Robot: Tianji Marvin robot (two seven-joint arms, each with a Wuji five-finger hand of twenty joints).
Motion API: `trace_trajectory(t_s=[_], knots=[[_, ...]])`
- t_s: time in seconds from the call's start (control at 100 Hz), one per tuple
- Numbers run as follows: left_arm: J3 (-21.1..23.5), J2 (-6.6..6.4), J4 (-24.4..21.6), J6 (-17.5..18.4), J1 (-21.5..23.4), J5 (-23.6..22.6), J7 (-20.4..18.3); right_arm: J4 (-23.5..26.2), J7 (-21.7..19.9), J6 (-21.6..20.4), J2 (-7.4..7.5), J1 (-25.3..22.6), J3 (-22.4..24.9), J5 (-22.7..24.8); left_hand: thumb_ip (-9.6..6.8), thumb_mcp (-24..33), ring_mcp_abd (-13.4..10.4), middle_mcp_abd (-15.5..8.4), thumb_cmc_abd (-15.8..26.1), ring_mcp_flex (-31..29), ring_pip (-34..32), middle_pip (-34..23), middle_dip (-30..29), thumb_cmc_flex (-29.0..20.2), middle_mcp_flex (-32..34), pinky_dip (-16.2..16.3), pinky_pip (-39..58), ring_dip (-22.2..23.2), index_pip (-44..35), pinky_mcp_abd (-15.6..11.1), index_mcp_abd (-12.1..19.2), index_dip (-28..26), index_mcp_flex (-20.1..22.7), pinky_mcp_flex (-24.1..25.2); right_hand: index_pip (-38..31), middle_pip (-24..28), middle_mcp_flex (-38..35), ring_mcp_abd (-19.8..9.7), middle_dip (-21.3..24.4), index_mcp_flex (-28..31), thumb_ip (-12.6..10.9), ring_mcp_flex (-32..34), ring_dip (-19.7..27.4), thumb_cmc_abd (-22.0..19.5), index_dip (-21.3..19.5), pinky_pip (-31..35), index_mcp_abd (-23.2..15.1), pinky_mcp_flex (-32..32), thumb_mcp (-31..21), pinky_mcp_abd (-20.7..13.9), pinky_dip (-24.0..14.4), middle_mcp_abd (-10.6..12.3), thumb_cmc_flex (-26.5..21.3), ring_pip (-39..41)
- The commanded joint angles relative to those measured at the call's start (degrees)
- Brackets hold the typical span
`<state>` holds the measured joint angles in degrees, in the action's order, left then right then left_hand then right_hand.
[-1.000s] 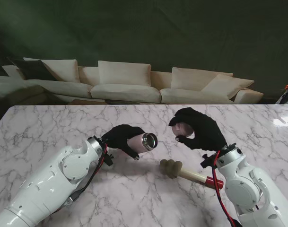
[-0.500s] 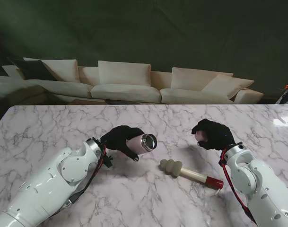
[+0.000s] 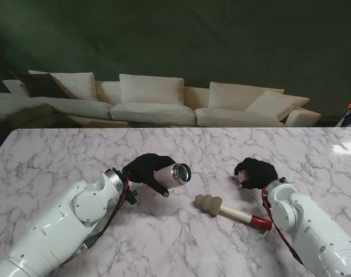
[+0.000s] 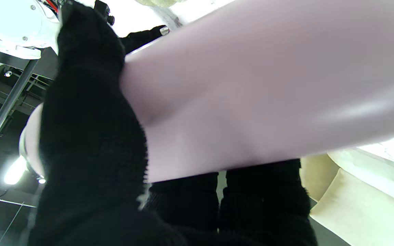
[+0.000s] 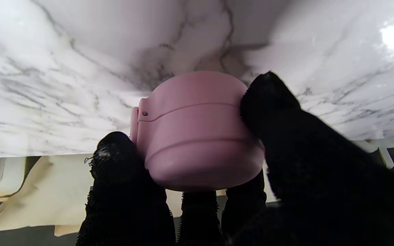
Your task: Clean the thermos with cup brush
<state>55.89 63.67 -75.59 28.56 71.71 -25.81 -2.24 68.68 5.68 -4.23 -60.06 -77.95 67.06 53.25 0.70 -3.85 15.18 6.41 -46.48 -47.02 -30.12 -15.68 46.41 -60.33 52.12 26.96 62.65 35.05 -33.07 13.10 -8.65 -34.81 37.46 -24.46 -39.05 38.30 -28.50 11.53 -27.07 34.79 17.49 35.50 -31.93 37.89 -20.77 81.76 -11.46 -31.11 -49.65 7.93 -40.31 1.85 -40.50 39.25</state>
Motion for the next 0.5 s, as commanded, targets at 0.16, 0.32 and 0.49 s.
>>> trace_trajectory(t_s=[0.16,0.32,0.49], knots=[[-0.16,-0.02,-0.28,-0.19,-0.16,0.45,-1.08,-2.3,-1.41,1.25,0.16,1.33,-2.06,1.77,-0.3,26.43,-4.03,-3.91,28.89,-4.04,-9.1,-3.64,0.07,-13.64,0.9,1.74,4.58,2.91,-6.49,-7.64,7.36,-2.11,4.53,-1.56,-7.63,0.56,0.93,-11.02,2.72,0.22,-7.75,-0.62,-1.83,-18.09,2.58,-3.81,-2.6,8.83,-4.98,-0.96,-2.22,-0.89,-6.36,4.31],[-0.53,-0.03,-0.25,-0.36,-0.39,0.82,-1.44,-4.11,-1.11,1.55,0.45,2.34,-3.46,2.69,-0.28,26.36,-4.08,-4.08,28.99,-3.98,-9.08,-3.68,-0.02,-13.64,0.83,1.74,4.58,2.91,-6.45,-7.63,7.51,-2.09,4.54,-1.55,-9.11,-0.68,2.73,-10.5,4.39,-3.49,-6.02,-2.96,0.11,-14.46,5.21,-5.95,-3.32,11.58,-3.03,-0.22,-2.86,-0.71,-1.12,1.77],[-0.67,-0.11,-0.52,-0.55,-0.62,1.14,-2.02,-5.2,-0.36,0.44,0.59,2.58,-3.54,2.99,-0.26,26.36,-4.11,-4.13,29.03,-4.0,-9.08,-3.73,-0.09,-13.64,0.74,1.73,4.53,2.91,-6.44,-7.73,7.48,-2.09,4.54,-1.55,-0.68,-4.77,5.4,-8.91,8.76,-9.35,-12.46,-7.45,9.91,-12.68,-0.54,-18.88,-1.01,19.48,-1.96,4.63,3.08,0.24,15.71,-14.37]])
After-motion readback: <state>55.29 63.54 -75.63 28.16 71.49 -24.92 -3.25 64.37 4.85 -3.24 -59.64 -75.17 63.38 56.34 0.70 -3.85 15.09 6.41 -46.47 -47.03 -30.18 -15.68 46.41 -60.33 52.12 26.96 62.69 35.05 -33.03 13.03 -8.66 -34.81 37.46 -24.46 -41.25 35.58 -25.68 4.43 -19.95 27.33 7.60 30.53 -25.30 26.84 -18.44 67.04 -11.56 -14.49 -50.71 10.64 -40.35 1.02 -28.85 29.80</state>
